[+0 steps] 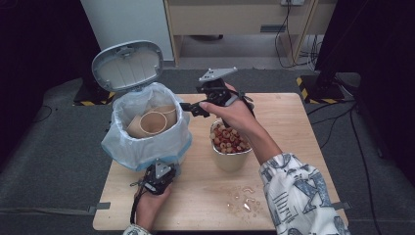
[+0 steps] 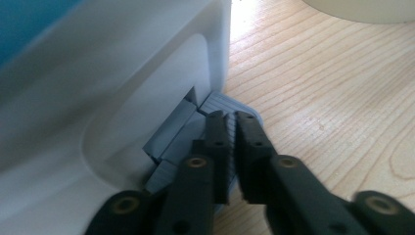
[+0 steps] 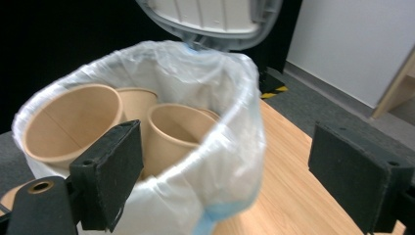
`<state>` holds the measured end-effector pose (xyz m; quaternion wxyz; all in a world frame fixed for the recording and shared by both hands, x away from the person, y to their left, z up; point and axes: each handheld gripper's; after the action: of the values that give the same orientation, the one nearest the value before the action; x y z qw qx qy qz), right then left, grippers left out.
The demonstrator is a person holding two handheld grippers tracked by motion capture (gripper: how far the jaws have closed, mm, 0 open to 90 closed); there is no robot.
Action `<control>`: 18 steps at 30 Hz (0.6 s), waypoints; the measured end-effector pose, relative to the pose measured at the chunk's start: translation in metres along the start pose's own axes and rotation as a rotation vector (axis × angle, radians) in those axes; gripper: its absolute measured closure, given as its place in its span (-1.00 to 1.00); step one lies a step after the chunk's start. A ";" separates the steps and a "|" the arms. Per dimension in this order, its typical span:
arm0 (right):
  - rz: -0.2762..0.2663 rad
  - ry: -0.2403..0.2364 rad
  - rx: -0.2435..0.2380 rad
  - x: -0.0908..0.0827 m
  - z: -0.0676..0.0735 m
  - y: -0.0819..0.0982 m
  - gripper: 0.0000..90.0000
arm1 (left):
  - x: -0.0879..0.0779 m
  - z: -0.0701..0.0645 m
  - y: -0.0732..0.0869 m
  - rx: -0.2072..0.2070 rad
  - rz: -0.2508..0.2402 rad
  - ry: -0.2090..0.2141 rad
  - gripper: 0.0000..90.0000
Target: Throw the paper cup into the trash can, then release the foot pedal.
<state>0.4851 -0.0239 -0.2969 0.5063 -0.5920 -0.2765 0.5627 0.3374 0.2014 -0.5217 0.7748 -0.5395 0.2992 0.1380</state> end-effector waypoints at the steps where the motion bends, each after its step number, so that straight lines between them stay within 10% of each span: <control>1: 0.000 0.006 0.000 -0.004 -0.002 0.002 -0.70 | -0.001 0.000 0.000 -0.004 0.000 0.009 0.62; 18: -0.019 0.139 0.064 -0.076 -0.034 0.041 -0.71 | -0.028 -0.019 -0.004 -0.018 -0.073 0.050 0.18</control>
<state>0.4909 -0.1151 -0.3095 0.5484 -0.6105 -0.2280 0.5240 0.3114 0.1852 -0.5063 0.7669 -0.5602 0.2972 0.0987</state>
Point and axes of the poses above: each handheld gripper's, and its own axes: x roughly forward along the jaws, y roughly out of its underside, z roughly to its left, and after that the axes turned 14 degrees about -y, right-handed
